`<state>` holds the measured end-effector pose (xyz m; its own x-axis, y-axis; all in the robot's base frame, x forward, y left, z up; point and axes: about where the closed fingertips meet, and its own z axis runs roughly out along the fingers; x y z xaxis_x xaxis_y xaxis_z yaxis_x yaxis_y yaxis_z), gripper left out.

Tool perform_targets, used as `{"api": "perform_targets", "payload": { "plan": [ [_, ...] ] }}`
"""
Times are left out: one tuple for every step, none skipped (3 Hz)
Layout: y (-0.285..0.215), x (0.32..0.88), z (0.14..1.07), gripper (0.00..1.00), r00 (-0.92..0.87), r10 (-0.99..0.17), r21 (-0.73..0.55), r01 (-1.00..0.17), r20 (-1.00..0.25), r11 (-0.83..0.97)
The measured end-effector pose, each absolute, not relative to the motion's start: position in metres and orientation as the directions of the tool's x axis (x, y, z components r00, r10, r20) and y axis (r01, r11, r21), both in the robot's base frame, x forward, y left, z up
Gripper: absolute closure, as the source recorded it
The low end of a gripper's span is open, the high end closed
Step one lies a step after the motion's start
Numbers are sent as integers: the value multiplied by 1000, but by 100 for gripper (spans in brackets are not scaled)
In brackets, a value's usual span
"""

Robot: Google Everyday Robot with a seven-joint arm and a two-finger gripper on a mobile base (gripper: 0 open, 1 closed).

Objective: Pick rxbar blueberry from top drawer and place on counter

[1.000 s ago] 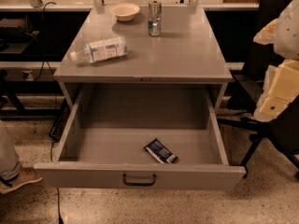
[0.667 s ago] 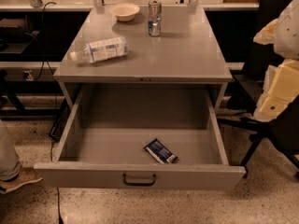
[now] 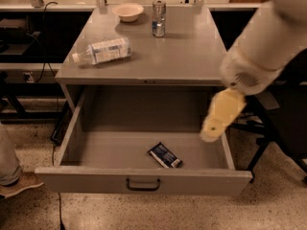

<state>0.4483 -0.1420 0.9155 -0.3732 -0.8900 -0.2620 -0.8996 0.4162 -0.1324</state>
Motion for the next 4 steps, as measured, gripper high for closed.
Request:
{"api": "perform_targets", "payload": {
  "plan": [
    [-105, 453, 877, 0, -451, -847, -54, -874, -283, 483],
    [-105, 453, 877, 0, -451, -847, -54, -874, -283, 483],
    [-94, 475, 844, 0, -485, -836, -34, -860, -258, 509],
    [-82, 504, 799, 0, -537, -810, 5, -834, -235, 551]
  ]
}}
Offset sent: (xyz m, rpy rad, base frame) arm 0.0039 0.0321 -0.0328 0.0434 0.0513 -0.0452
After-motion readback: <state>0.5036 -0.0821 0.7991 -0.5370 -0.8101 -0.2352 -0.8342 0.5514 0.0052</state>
